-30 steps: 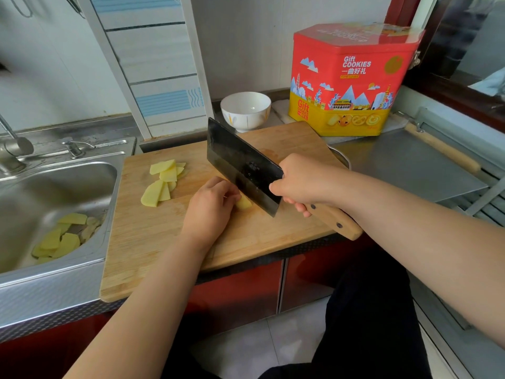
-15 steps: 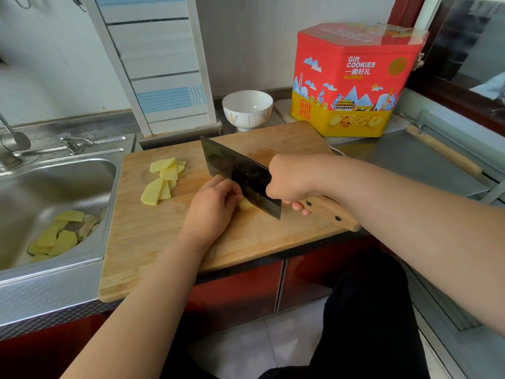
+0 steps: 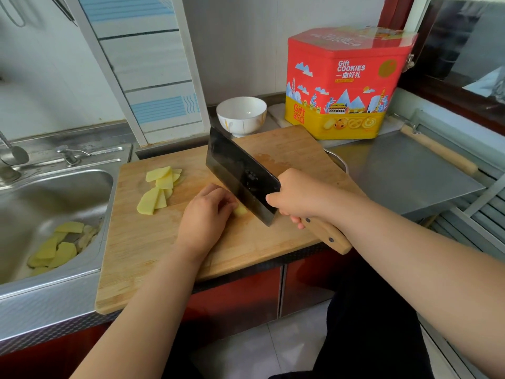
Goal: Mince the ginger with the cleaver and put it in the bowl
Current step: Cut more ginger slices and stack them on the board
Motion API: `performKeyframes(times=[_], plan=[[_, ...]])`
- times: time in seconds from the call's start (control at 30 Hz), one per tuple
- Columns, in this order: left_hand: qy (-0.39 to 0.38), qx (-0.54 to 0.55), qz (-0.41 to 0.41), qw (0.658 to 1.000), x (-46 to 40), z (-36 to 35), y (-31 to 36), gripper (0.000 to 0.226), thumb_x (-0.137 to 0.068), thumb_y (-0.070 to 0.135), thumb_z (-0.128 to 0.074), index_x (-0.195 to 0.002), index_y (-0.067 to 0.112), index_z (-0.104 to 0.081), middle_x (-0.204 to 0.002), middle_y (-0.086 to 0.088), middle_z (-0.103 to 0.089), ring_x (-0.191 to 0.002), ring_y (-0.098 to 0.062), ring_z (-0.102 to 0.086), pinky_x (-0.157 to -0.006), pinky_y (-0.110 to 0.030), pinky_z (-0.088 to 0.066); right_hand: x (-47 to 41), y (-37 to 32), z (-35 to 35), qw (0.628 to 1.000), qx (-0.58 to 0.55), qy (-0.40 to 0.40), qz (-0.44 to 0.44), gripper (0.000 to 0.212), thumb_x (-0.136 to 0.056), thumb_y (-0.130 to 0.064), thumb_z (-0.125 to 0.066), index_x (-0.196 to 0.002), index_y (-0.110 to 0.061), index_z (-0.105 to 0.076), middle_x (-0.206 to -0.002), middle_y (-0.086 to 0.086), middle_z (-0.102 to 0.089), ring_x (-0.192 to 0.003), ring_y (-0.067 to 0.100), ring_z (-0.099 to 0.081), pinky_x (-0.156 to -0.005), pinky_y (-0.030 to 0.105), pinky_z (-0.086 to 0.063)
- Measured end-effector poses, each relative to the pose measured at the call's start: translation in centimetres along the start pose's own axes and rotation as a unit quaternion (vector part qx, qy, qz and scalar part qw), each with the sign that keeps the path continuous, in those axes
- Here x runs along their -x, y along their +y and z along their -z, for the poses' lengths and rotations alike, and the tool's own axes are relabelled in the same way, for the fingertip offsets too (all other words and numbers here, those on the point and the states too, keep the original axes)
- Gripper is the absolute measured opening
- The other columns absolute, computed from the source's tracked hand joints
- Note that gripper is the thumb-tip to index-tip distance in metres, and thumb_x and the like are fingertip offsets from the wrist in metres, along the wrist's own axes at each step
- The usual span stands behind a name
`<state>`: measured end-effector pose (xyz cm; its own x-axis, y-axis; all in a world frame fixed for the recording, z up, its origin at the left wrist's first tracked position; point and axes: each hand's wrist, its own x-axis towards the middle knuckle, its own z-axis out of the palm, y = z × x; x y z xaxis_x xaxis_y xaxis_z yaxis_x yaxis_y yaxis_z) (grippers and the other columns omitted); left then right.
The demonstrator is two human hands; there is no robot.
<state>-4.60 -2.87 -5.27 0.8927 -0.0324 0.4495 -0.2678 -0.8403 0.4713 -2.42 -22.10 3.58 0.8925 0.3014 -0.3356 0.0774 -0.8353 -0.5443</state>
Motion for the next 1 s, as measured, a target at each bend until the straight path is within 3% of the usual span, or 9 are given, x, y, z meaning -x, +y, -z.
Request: performKeyframes(times=[0.2, 0.33, 0.5, 0.67, 0.83, 1.0], plan=[[-0.013, 0.006, 0.001, 1.000, 0.0, -0.1, -0.1, 0.008, -0.087, 0.016, -0.067, -0.084, 0.021, -0.062, -0.093, 0.010, -0.054, -0.075, -0.007, -0.052, -0.069, -0.017, -0.041, 0.9, -1.1, 0.8, 0.999, 0.023, 0.015, 0.017, 0.027, -0.101, -0.023, -0.046, -0.114, 0.000, -0.052, -0.087, 0.024, -0.071, -0.048, 0.023, -0.055, -0.051, 0.029, -0.047], [-0.024, 0.019, 0.003, 1.000, 0.0, 0.0, -0.2, 0.016, -0.087, 0.016, -0.067, -0.083, 0.027, -0.057, -0.090, 0.012, -0.051, -0.074, -0.002, -0.050, -0.067, -0.010, -0.037, 1.2, -1.9, 0.9, 0.998, 0.068, 0.010, 0.015, 0.018, -0.099, -0.021, -0.045, -0.091, -0.006, -0.048, -0.070, 0.017, -0.067, -0.043, 0.022, -0.054, -0.051, 0.027, -0.046], [-0.026, 0.028, 0.001, 0.999, 0.0, 0.2, 0.0, 0.018, -0.087, 0.013, -0.067, -0.081, 0.026, -0.055, -0.087, 0.015, -0.046, -0.075, 0.002, -0.047, -0.065, -0.009, -0.034, 1.2, -2.5, 0.5, 0.995, 0.096, 0.001, 0.005, 0.030, -0.098, -0.018, -0.045, -0.071, -0.006, -0.044, -0.051, 0.011, -0.059, -0.040, 0.021, -0.053, -0.054, 0.028, -0.048], [-0.035, 0.027, 0.004, 0.999, -0.2, 0.1, -0.3, 0.016, -0.087, 0.015, -0.067, -0.081, 0.026, -0.057, -0.089, 0.014, -0.048, -0.076, 0.002, -0.046, -0.066, -0.009, -0.034, 0.8, -3.4, 0.8, 0.994, 0.107, -0.019, -0.003, 0.028, -0.097, -0.011, -0.042, -0.070, -0.009, -0.037, -0.058, 0.013, -0.060, -0.040, 0.021, -0.053, -0.050, 0.028, -0.049], [-0.041, 0.029, 0.012, 0.999, -0.2, 0.1, -0.6, 0.009, -0.087, 0.016, -0.067, -0.084, 0.023, -0.061, -0.088, 0.015, -0.048, -0.078, 0.004, -0.047, -0.065, -0.006, -0.034, 0.0, -4.0, 1.1, 0.993, 0.103, -0.052, -0.009, 0.020, -0.093, -0.004, -0.039, -0.080, 0.002, -0.054, -0.057, 0.014, -0.056, -0.040, 0.024, -0.050, -0.048, 0.028, -0.048], [-0.038, 0.029, 0.013, 0.999, -0.2, -0.1, -0.7, 0.007, -0.087, 0.016, -0.067, -0.083, 0.021, -0.063, -0.091, 0.012, -0.050, -0.077, -0.001, -0.047, -0.067, -0.008, -0.035, -0.2, -3.0, -0.4, 0.994, 0.106, -0.036, -0.007, 0.010, -0.097, -0.010, -0.043, -0.088, -0.007, -0.042, -0.055, 0.015, -0.057, -0.034, 0.020, -0.051, -0.044, 0.024, -0.046]])
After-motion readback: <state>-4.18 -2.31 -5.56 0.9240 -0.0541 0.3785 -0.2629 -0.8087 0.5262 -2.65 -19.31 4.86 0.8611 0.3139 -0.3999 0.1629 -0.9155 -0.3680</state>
